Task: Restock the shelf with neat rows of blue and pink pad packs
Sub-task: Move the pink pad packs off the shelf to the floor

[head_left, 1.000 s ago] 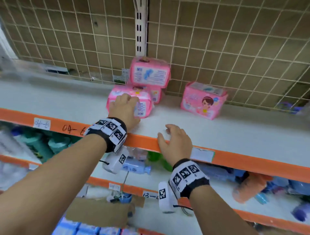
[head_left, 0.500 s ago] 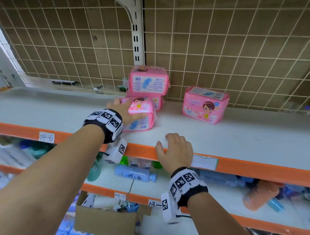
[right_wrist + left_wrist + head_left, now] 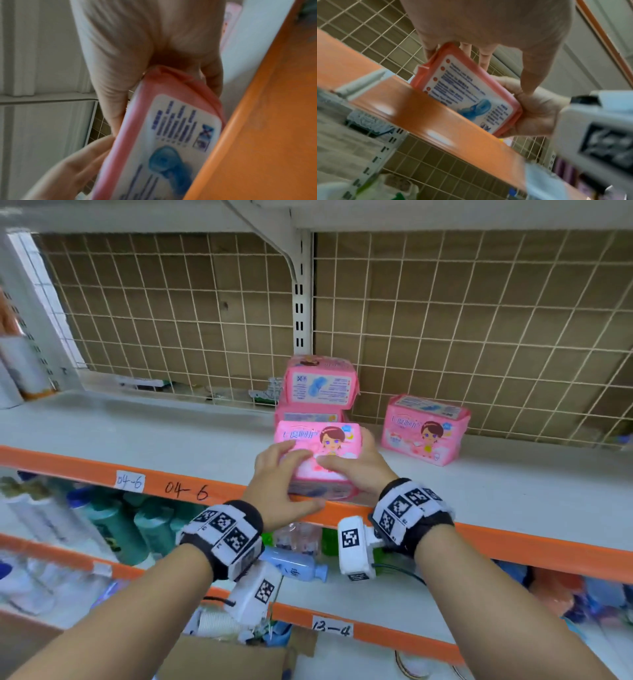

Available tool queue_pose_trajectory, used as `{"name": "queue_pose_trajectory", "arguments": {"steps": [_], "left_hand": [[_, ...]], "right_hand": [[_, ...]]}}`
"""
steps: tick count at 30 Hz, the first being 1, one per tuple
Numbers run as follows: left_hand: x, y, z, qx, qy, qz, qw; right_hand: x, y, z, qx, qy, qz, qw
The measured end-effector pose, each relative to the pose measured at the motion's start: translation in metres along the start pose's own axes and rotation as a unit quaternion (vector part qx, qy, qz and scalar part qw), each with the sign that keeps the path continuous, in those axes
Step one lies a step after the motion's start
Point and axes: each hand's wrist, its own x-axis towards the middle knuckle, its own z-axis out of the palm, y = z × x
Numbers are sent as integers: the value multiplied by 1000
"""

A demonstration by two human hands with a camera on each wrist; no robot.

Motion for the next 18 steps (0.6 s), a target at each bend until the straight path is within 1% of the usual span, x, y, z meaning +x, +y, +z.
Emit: {"name": "queue_pose_trajectory", "arguments": {"steps": [2,4,5,6,7,8,10,12,14,16,18], "left_hand": [[1,5,3,-56,30,3,998],[8,9,2,-100,65,-14,993],[14,12,0,-106,80,-22,991],[20,14,-3,-88,92,-27,992],[28,16,-5,-45,95,-30,994],[36,18,-7,12,87,-29,996],[55,23,-8,120,34,-25,992],[73,31,-3,179,-42,-21,983],[86,39,7,209,-110,-20,972],[93,43,18,241,-137,-17,961],[97,42,24,262,-132,-22,956]], "right_hand": [[-1,3,-13,-31,6,-44,999],[-5,6,-29,-101,31,-81,991],[-8,10,-37,-148,45,-96,983],[-10,13,-44,-197,55,-107,973],[-13,17,-49,-236,58,-114,963],[-15,21,-53,-256,57,-117,958],[-16,23,-58,-257,50,-120,958],[-15,20,-60,-250,39,-118,960],[-14,16,-63,-240,18,-111,964],[-12,10,-72,-234,-10,-101,967],[-6,1,-87,-225,-15,-95,970]]}}
